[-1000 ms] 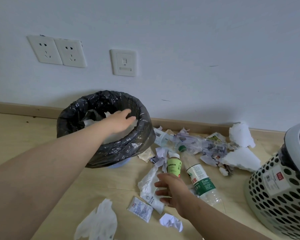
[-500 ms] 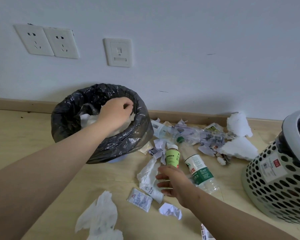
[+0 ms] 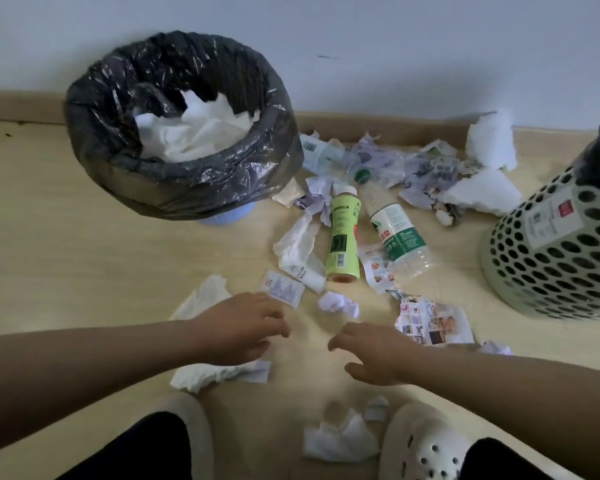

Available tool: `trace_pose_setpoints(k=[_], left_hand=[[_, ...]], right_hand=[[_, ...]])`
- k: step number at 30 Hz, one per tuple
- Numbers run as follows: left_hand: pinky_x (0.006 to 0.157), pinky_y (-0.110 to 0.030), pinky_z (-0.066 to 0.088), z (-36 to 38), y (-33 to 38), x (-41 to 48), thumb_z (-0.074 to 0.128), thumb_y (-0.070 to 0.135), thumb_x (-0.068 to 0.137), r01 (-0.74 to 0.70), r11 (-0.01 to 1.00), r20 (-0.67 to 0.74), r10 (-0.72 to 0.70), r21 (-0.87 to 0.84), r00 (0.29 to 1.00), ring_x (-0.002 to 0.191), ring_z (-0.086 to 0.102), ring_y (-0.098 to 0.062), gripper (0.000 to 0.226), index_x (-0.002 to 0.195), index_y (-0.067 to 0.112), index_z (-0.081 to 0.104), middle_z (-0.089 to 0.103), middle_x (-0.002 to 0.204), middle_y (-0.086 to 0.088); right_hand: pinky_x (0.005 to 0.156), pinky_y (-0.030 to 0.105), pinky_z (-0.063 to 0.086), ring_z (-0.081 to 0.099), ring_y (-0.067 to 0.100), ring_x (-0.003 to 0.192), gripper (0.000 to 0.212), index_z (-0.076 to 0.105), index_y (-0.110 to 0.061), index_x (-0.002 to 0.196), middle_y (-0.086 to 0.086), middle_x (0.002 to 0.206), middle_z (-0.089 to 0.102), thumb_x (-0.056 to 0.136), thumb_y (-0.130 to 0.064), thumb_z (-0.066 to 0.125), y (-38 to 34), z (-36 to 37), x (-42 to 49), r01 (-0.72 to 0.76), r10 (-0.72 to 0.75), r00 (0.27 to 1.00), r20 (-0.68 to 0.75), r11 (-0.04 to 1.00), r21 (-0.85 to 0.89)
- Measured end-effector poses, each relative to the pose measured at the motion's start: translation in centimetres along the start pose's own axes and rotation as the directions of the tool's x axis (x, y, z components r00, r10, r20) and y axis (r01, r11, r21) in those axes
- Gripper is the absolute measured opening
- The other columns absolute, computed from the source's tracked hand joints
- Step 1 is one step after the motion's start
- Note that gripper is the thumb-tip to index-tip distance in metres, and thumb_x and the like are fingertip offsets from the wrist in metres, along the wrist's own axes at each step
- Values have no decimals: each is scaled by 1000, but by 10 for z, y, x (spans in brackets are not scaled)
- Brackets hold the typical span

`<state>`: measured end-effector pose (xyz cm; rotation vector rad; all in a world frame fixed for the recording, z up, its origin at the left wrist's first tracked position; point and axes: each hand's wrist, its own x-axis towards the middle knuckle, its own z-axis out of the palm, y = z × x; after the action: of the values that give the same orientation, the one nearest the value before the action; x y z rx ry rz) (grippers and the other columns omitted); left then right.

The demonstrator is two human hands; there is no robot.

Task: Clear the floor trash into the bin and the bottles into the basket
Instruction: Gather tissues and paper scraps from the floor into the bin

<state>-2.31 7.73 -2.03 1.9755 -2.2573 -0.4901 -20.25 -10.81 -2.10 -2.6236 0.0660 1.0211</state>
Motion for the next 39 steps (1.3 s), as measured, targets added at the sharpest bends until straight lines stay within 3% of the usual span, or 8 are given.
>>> trace_pose_setpoints(k=[6, 12, 18, 22, 25, 30, 36, 39], left_hand=[[69, -31, 55, 41, 2, -36, 73, 64, 21, -40, 988, 334, -12, 149, 942, 91, 68, -14, 93, 105, 33, 47, 67, 108, 8], [71, -34, 45, 52, -12, -40, 70, 25, 52, -91, 957, 264, 16, 276, 964, 97, 62, -21, 60, 108, 31, 48, 53, 119, 4], [60, -28, 53, 47, -16, -27, 84, 31, 37, 106, 984, 147, -128, 144, 981, 83, 68, -21, 78, 106, 33, 47, 67, 109, 0], [85, -38, 48, 40, -5, -11, 56, 21, 81, 338, 916, 87, -326, -217, 941, 108, 55, -29, 51, 131, 25, 45, 52, 129, -6], [98, -36, 41, 34, 3, 4, 53, 0, 82, 471, 778, 111, -471, -415, 875, 122, 44, -21, 60, 137, 19, 42, 42, 136, -2], [91, -25, 39, 26, 10, 22, 43, 0, 89, 561, 558, 157, -609, -612, 777, 115, 52, -17, 51, 136, 19, 42, 45, 134, -1], [91, -35, 42, 38, 5, 7, 56, 2, 79, 362, 906, 20, -366, -218, 930, 123, 47, -26, 59, 128, 29, 37, 42, 139, -5], [104, -39, 28, 42, 6, -2, 59, 21, 85, 338, 937, 192, -350, 91, 917, 139, 28, -24, 58, 137, 27, 35, 23, 153, -1]], right_hand=[[65, 25, 50, 63, 20, 89, 62, 55, -35, 114, -1, 116, 61, 57, -47, 74, -6, 46, -26, 379, -367, 925, 98, 875, -302], [61, 16, 43, 61, 6, 74, 47, 64, -54, 97, -17, 100, 66, 52, -59, 73, -33, 72, -24, 594, -514, 804, 299, 671, -445], [42, 10, 24, 58, 3, 51, 28, 64, -35, 60, -14, 56, 59, 43, -54, 76, -25, 83, 5, 421, -367, 907, 208, 753, -506], [74, 34, 44, 57, 27, 101, 21, 59, -14, 106, 8, 106, 61, 87, -21, 56, -22, 36, 11, 209, -220, 975, -19, 945, -252], [72, 33, 38, 51, 25, 104, 18, 52, -13, 97, 5, 99, 51, 93, -29, 45, -14, 21, 2, -57, 52, 976, -209, 998, -18], [74, 30, 38, 51, 23, 108, 24, 54, -10, 107, 4, 108, 44, 93, -28, 47, 14, 40, -30, -157, 158, 983, -98, 987, 14], [85, 33, 41, 41, 24, 124, 56, 32, -26, 137, 2, 148, 26, 86, -27, 54, 16, 59, -45, -86, 86, 996, -11, 981, -172], [54, 33, 49, 61, 27, 96, 63, 39, -36, 124, 7, 131, 52, 66, -33, 61, 9, 61, -43, 40, -54, 997, -59, 977, -211]])
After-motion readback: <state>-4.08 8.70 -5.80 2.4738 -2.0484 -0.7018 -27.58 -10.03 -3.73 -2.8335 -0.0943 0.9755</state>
